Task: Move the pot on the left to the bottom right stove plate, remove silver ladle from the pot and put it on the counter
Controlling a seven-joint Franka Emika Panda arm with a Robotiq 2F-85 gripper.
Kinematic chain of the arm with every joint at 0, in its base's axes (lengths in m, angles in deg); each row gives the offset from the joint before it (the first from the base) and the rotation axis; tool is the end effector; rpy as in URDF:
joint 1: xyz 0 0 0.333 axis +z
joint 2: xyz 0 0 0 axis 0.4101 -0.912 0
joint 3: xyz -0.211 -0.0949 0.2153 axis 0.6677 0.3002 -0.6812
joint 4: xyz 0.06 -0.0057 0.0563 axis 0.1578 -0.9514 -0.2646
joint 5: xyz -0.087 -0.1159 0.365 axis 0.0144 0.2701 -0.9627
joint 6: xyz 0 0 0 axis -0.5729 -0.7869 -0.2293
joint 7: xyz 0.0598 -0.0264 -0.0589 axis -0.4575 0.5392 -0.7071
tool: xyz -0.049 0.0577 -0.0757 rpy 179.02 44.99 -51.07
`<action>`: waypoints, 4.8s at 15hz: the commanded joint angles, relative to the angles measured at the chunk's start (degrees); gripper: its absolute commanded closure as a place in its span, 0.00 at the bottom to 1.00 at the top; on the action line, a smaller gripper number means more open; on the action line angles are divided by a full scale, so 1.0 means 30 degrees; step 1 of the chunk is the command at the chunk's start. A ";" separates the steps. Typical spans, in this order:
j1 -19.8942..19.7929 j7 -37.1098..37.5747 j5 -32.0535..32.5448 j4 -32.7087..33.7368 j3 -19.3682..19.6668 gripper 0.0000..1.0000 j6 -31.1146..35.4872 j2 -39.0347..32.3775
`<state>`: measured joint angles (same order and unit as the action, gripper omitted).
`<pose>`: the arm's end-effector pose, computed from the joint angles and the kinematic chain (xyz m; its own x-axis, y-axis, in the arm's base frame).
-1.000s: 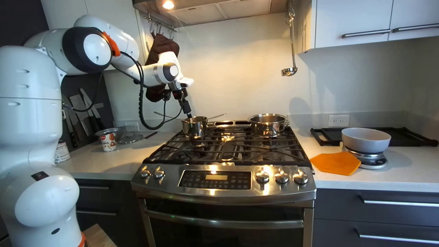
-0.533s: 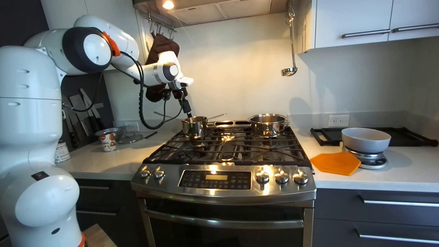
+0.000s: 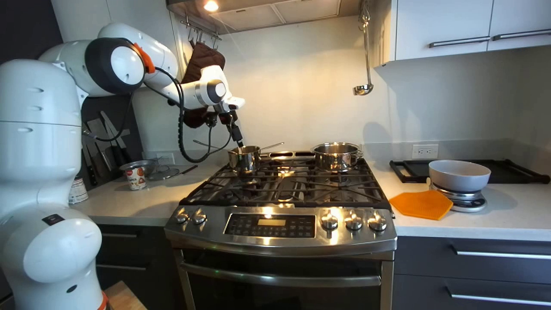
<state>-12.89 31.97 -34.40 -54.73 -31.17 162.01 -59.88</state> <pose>0.6168 0.2247 0.5013 0.8469 -0.4504 0.2827 -0.4194 -0.8926 -0.1655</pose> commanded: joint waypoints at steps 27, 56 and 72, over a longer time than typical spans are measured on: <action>0.1175 -0.0344 -0.1770 0.1847 0.1659 0.88 0.2024 -0.3995; -0.0561 -0.1851 -0.3830 -0.3496 0.2258 0.98 0.3899 0.0773; -0.3953 -0.2683 -0.4440 -0.9726 0.3788 0.98 0.4844 0.6761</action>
<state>-23.04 25.14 -45.98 -81.05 -20.48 175.70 -44.43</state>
